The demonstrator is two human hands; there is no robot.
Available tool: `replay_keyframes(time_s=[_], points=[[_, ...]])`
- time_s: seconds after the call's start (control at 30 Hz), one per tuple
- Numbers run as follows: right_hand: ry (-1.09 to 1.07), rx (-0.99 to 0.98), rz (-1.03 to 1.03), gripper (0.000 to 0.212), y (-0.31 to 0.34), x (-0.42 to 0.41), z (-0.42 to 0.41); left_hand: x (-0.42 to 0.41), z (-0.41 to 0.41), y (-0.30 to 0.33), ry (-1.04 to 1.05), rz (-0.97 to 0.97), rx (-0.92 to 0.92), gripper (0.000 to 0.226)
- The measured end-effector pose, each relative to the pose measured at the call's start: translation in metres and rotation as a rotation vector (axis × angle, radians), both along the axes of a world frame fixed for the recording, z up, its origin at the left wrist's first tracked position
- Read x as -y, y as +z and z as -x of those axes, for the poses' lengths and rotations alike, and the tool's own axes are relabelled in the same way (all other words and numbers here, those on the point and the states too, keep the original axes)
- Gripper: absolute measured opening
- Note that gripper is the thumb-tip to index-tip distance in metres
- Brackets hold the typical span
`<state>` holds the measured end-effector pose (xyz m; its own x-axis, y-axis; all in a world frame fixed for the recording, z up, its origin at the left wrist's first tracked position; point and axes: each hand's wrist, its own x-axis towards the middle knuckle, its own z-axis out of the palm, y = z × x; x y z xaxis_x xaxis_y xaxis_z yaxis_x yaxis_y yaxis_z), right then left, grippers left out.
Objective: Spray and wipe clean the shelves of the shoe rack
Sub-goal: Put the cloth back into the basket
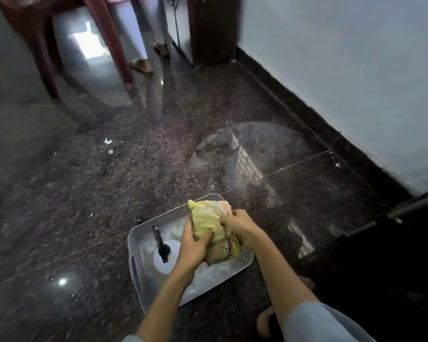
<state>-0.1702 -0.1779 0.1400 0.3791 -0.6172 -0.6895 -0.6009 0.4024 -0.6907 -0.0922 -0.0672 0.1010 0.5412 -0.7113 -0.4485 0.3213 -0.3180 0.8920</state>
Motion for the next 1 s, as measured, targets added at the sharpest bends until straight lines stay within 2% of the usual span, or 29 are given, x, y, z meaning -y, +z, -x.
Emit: replay_keyframes(time_s=[0.03,0.07,0.13,0.2,0.23,0.33,0.43,0.53,0.63,0.7,0.8,0.87,1.0], points=[[0.0,-0.01,0.042,0.002,-0.013,0.0,-0.001,0.004,0.001,-0.011,0.008,-0.026,0.02,0.058],[0.001,-0.026,0.08,0.01,-0.028,0.001,-0.004,0.008,0.002,-0.021,0.021,-0.056,0.035,0.061],[0.004,-0.032,0.134,0.008,-0.052,0.0,-0.006,0.012,0.003,-0.037,0.044,-0.113,0.037,0.068],[-0.003,-0.039,0.175,0.036,-0.074,-0.002,-0.008,0.015,0.003,-0.052,0.048,-0.154,0.026,0.072],[0.009,-0.06,0.197,0.041,-0.082,-0.003,-0.008,0.016,0.003,-0.058,0.047,-0.17,0.028,0.072],[0.053,-0.085,0.228,0.037,-0.108,-0.004,-0.011,0.018,0.001,-0.076,0.048,-0.22,0.066,0.07],[0.087,-0.096,0.17,0.041,-0.123,-0.002,-0.017,0.022,-0.002,-0.092,0.034,-0.275,0.11,0.068],[0.174,-0.127,0.075,0.059,-0.136,0.001,-0.017,0.025,-0.004,-0.103,-0.02,-0.338,0.142,0.069],[0.262,-0.072,0.027,0.077,-0.144,-0.005,-0.017,0.025,-0.005,-0.117,-0.152,-0.454,0.291,0.068],[0.259,-0.111,0.112,0.074,-0.15,-0.008,-0.019,0.025,-0.004,-0.123,-0.254,-0.522,0.394,0.068],[0.193,-0.144,0.21,0.059,-0.157,-0.011,-0.02,0.027,0.001,-0.132,-0.379,-0.546,0.466,0.069],[0.083,-0.115,0.129,0.043,-0.16,-0.011,-0.021,0.025,0.0,-0.141,-0.493,-0.636,0.539,0.073],[0.023,-0.128,0.078,0.038,-0.173,-0.009,-0.026,0.028,-0.008,-0.154,-0.655,-0.788,0.592,0.089]])
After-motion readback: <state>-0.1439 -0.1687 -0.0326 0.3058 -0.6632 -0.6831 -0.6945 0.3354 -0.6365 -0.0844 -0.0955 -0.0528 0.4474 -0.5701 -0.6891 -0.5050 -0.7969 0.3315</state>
